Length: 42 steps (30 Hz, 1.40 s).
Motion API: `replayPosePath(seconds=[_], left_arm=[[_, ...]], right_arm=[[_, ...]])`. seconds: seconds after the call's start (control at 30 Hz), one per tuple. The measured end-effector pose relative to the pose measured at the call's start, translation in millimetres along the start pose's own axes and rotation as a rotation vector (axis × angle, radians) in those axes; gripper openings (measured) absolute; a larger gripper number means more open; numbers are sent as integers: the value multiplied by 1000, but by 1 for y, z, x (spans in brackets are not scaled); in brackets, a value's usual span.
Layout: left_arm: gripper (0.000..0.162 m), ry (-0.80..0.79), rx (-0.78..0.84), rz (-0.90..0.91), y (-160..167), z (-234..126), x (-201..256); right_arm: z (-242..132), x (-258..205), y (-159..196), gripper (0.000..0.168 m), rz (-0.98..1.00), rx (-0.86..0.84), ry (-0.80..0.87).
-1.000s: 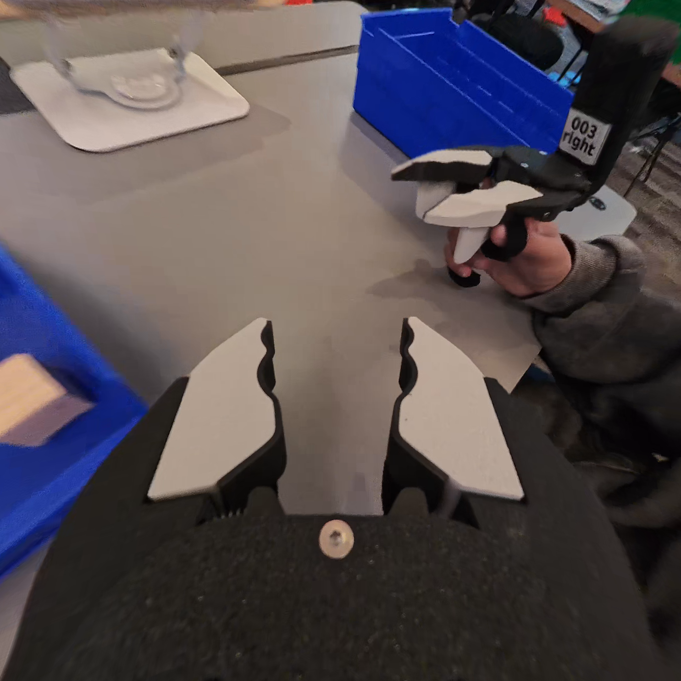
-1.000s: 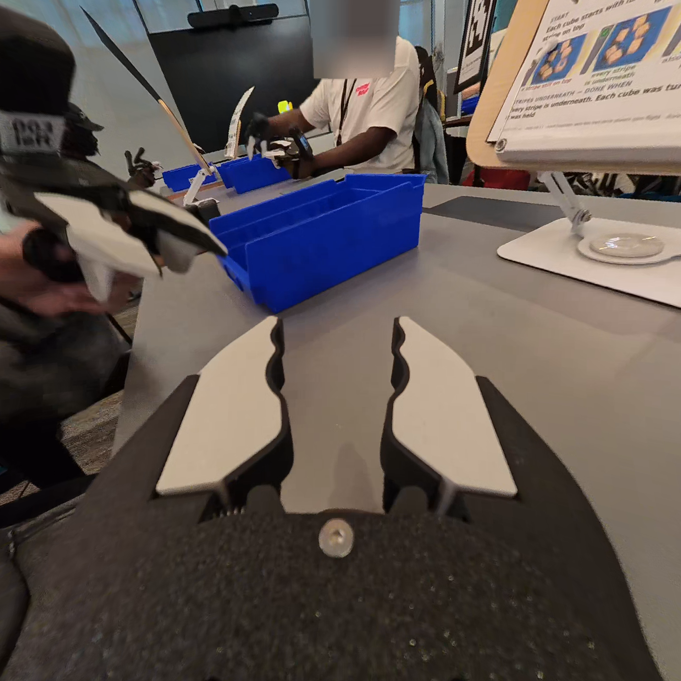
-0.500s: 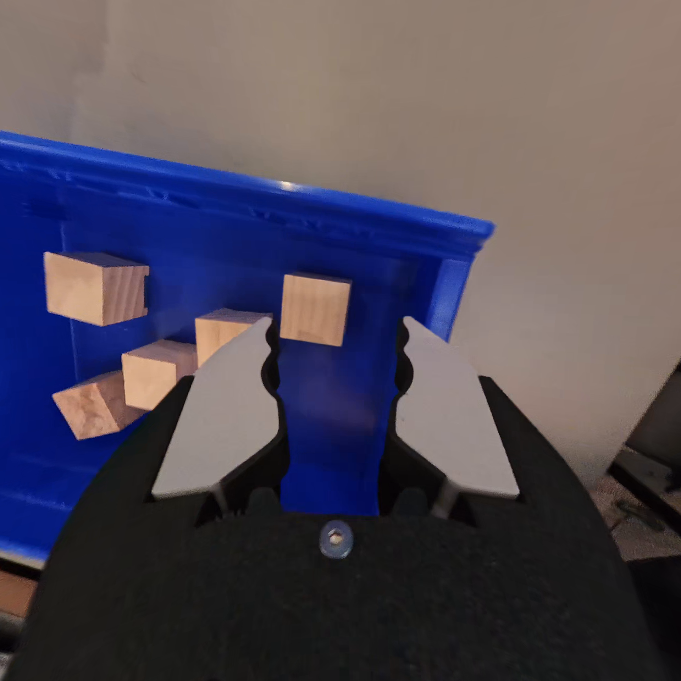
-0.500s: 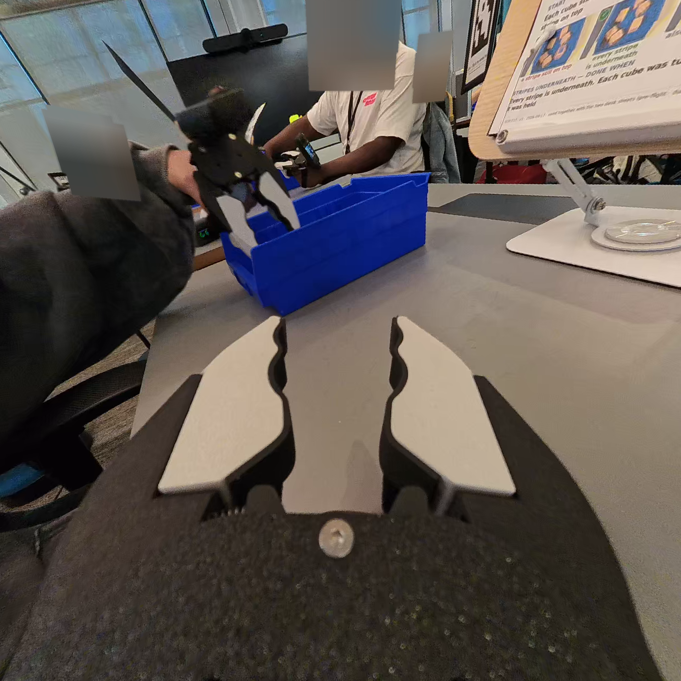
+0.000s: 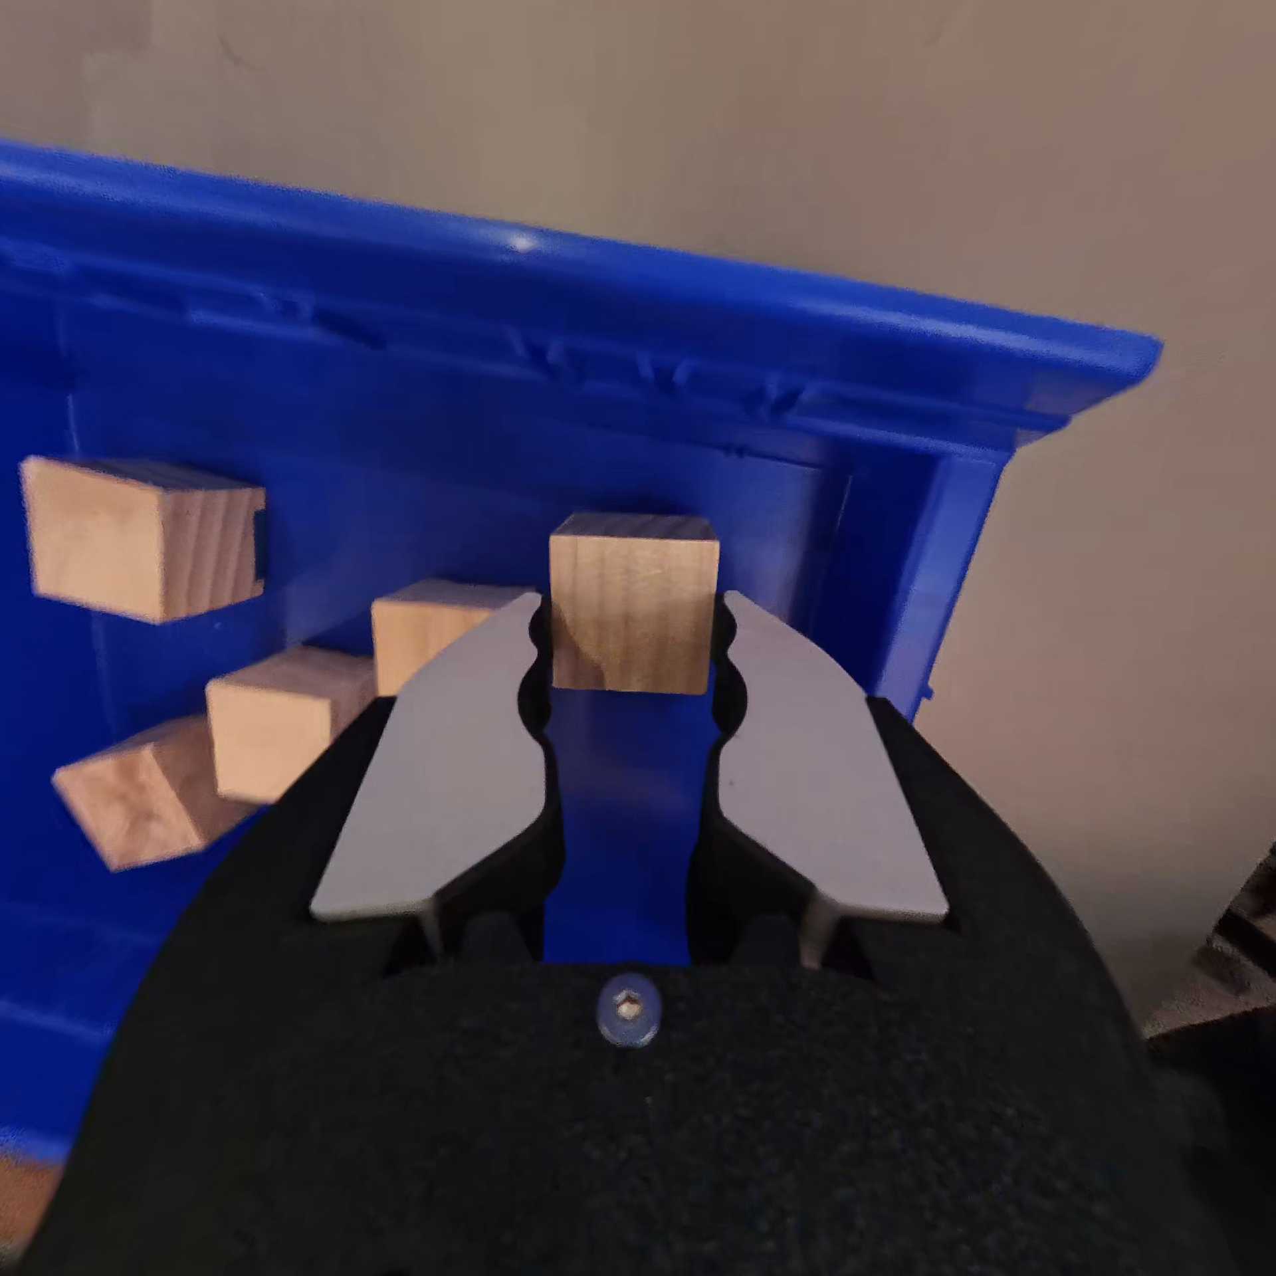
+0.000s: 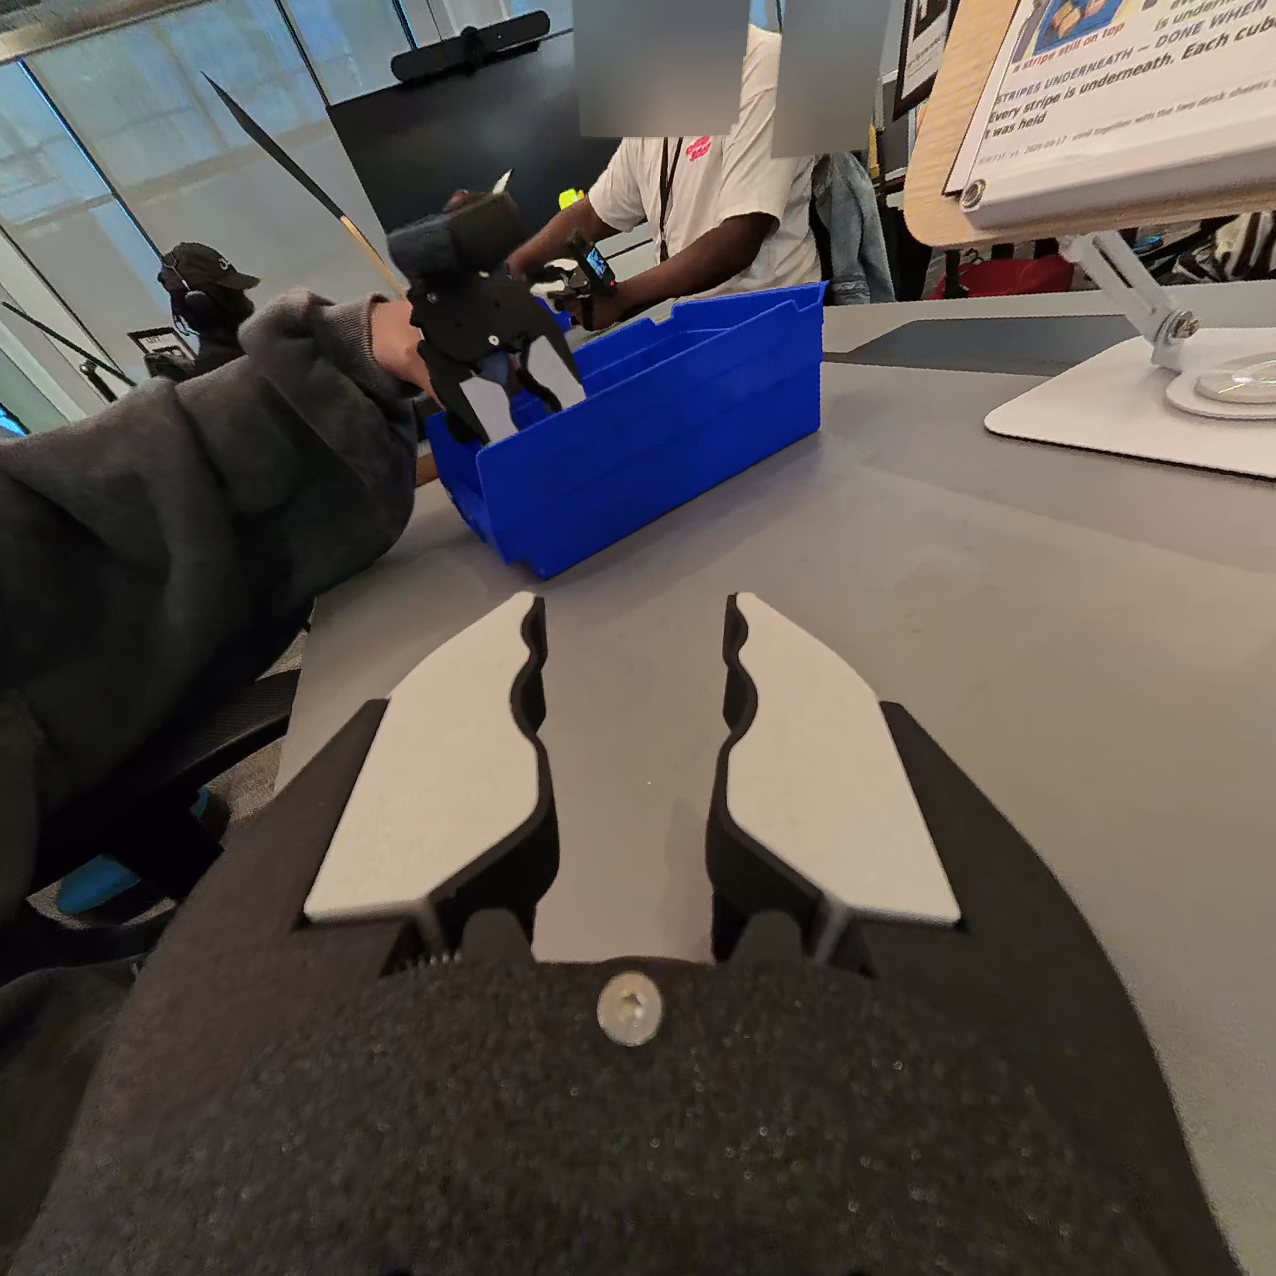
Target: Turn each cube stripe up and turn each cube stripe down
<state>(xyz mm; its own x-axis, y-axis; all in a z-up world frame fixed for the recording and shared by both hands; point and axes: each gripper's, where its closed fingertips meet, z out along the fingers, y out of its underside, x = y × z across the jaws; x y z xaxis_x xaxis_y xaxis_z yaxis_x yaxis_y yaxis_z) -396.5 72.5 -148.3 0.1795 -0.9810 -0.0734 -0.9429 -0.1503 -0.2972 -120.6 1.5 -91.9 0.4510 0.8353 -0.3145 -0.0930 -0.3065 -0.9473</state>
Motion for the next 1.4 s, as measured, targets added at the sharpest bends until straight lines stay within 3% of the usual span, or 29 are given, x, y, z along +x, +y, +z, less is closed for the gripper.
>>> replayPosePath(seconds=[0.17,0.33,0.57,0.73,0.93,1.17,1.27,1.33,1.4], left_arm=[[43,-93,234,-246,-20,-60,-8],[43,-2,607,-523,-89,-97,13],[43,530,962,-826,-213,-84,67],[42,775,1142,-989,-266,-67,83],[42,837,1119,-1052,-281,-21,98],[42,842,1042,-1036,-282,0,110],[42,818,1022,-1035,-281,6,112],[42,830,1023,-1036,-282,6,113],[43,838,1012,-1019,-283,6,117]], right_arm=[[-4,5,-5,48,29,25,12],[-7,7,-10,51,117,39,-4],[-9,6,-14,58,427,-7,-44],[-19,-3,-34,58,788,91,-269],[-15,-4,-28,67,830,57,-273],[-8,6,-19,66,866,41,-249],[-6,4,-17,58,869,38,-256],[-5,2,-12,43,856,-5,-248],[-7,2,-13,43,854,-8,-256]])
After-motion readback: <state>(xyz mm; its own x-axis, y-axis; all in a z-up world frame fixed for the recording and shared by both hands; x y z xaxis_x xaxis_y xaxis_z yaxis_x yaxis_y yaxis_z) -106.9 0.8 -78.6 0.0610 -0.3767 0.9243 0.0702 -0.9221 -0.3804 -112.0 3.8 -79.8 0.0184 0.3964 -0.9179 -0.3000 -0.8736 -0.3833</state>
